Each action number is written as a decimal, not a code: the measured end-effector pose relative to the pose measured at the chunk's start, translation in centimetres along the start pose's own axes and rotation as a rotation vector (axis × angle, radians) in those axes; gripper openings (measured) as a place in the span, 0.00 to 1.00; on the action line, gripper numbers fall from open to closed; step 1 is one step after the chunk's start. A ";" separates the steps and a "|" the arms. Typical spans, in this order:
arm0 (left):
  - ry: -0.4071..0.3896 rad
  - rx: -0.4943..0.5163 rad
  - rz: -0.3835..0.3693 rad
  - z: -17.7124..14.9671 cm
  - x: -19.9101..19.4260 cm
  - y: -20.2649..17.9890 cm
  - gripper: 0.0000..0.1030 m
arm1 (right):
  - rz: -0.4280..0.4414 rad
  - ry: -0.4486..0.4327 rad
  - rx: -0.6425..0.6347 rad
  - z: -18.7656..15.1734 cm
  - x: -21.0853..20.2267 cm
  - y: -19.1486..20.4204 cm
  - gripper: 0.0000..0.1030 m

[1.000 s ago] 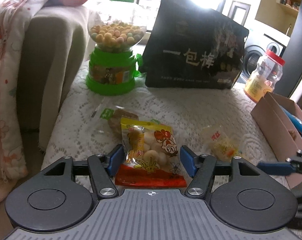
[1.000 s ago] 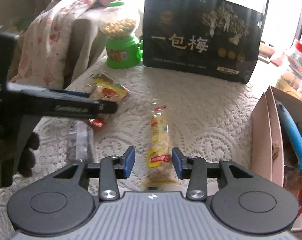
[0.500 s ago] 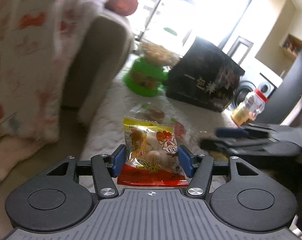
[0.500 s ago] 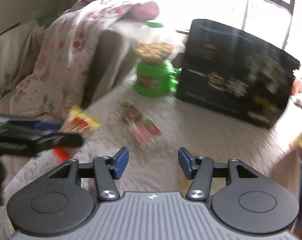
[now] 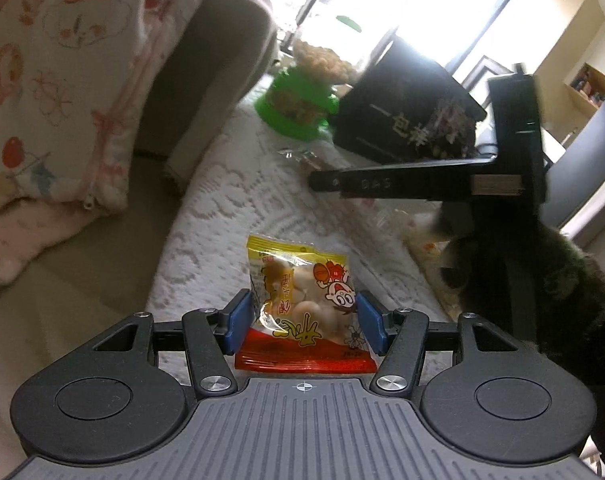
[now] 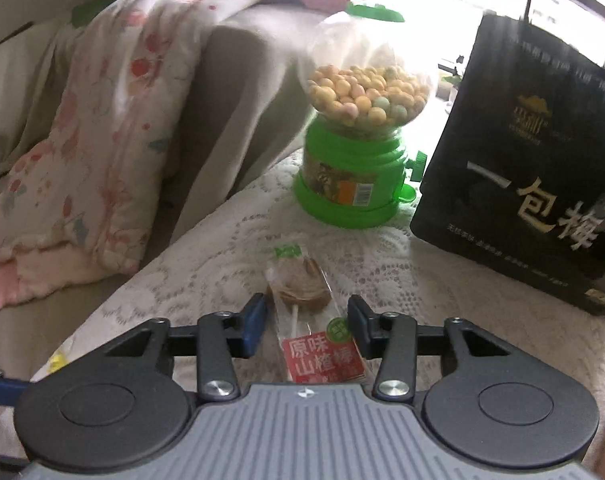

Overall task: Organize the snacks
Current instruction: 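Grasp the hawthorn-stick bag with the right tool, then lower the quail-egg bag and hawthorn bag into the pink box and open both tools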

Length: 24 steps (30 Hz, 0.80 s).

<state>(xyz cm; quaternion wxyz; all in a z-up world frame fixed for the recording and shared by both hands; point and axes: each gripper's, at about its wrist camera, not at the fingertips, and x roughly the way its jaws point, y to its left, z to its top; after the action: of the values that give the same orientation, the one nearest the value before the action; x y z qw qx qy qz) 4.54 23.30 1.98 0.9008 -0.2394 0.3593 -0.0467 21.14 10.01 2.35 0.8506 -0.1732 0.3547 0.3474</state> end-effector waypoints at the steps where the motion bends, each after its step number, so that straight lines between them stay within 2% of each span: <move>1: 0.002 0.004 -0.004 -0.1 0.0 -0.3 0.61 | 0.005 -0.009 0.003 -0.1 -0.9 -0.1 0.36; 7: 0.010 0.041 -0.028 -0.6 -0.4 -2.7 0.61 | 0.050 -0.075 0.032 -2.1 -9.2 -0.6 0.35; 11: 0.025 0.086 -0.055 -1.5 -0.9 -5.3 0.61 | 0.053 -0.080 0.046 -5.0 -14.4 -1.0 0.35; 17: 0.089 0.141 -0.120 -4.0 -0.7 -9.9 0.61 | -0.029 -0.029 0.080 -12.2 -20.0 -2.3 0.35; 24: 0.217 0.237 -0.181 -7.9 2.0 -16.2 0.61 | -0.179 0.029 0.239 -21.8 -25.1 -5.7 0.36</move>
<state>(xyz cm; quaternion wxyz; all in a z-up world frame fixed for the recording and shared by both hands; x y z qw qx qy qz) 2.13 5.38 3.26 0.8707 -0.1562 0.4235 -0.1952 1.92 -17.53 5.78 0.8874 -0.1069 0.3889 0.2231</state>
